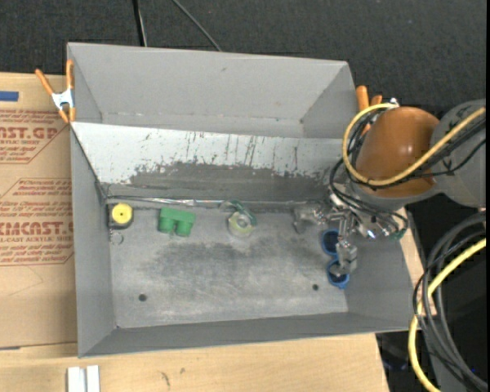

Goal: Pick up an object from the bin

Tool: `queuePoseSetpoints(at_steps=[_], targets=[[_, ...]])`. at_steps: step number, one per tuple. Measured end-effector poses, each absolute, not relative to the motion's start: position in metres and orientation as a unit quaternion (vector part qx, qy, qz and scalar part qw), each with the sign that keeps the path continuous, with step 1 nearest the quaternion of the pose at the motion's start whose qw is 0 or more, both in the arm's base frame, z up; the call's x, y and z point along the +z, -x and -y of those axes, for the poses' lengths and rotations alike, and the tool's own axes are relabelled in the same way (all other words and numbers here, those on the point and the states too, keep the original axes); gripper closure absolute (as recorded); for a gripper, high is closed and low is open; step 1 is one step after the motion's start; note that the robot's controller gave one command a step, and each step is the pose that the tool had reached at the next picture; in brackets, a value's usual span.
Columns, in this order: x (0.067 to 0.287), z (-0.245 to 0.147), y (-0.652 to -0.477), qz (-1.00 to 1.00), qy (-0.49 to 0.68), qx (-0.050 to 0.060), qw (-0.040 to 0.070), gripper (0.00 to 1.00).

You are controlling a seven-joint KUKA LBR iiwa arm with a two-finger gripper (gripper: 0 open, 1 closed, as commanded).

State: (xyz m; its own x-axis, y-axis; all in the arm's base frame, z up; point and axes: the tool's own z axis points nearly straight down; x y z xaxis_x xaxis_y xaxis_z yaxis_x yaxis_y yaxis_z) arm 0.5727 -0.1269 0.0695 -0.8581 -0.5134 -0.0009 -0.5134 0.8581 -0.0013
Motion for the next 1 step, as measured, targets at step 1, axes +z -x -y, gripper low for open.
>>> queuePoseSetpoints(at_steps=[1], targets=[[0.0841, 0.1471, -0.5796, -0.922, 0.387, 0.008, 0.002, 0.00]])
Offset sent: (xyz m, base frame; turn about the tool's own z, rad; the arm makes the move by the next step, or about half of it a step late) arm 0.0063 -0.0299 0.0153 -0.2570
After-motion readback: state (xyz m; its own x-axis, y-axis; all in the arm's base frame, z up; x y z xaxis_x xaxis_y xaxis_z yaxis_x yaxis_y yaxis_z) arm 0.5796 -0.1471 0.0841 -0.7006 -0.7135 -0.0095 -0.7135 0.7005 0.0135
